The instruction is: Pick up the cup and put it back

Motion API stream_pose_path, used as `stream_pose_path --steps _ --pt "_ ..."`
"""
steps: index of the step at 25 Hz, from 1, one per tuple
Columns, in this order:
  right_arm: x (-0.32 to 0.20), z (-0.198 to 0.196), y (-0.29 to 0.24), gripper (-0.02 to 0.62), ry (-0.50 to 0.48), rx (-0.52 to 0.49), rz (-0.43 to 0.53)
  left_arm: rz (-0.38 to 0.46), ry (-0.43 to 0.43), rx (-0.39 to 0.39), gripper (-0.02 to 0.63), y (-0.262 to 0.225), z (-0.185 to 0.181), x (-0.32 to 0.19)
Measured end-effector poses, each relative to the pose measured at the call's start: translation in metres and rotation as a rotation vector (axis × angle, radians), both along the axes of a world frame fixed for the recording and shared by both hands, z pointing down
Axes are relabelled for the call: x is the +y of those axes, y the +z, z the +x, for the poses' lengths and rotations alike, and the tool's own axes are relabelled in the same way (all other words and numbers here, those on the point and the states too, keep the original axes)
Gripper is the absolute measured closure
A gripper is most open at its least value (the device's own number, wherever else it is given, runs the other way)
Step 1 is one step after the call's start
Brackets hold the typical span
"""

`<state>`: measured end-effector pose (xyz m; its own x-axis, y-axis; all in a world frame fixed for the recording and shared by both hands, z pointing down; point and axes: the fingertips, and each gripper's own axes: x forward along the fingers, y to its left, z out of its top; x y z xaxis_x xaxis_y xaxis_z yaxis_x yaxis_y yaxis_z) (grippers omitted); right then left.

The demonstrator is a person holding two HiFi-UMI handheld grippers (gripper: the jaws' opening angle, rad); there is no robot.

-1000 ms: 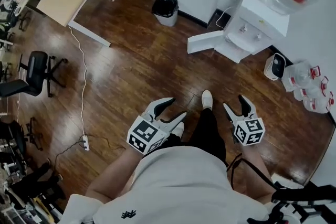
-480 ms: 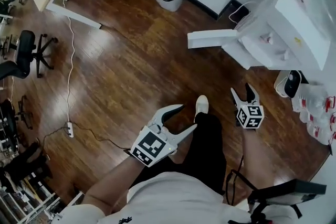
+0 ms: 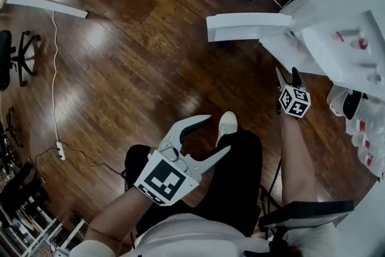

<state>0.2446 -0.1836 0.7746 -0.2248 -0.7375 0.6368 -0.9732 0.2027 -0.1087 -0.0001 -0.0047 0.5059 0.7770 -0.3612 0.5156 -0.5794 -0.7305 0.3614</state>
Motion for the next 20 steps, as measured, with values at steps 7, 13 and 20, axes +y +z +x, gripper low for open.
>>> stream_pose_path --steps 7,13,20 --pt "-0.057 0.024 0.081 0.267 0.068 0.036 0.042 -0.016 0.028 -0.002 0.345 0.068 0.005 -0.013" --pt "-0.105 0.063 0.128 0.261 0.150 0.044 0.083 -0.012 0.072 0.012 0.345 0.114 0.023 -0.024" --pt "-0.146 0.083 0.149 0.278 0.176 0.046 0.154 0.022 0.111 0.027 0.345 0.136 0.043 -0.040"
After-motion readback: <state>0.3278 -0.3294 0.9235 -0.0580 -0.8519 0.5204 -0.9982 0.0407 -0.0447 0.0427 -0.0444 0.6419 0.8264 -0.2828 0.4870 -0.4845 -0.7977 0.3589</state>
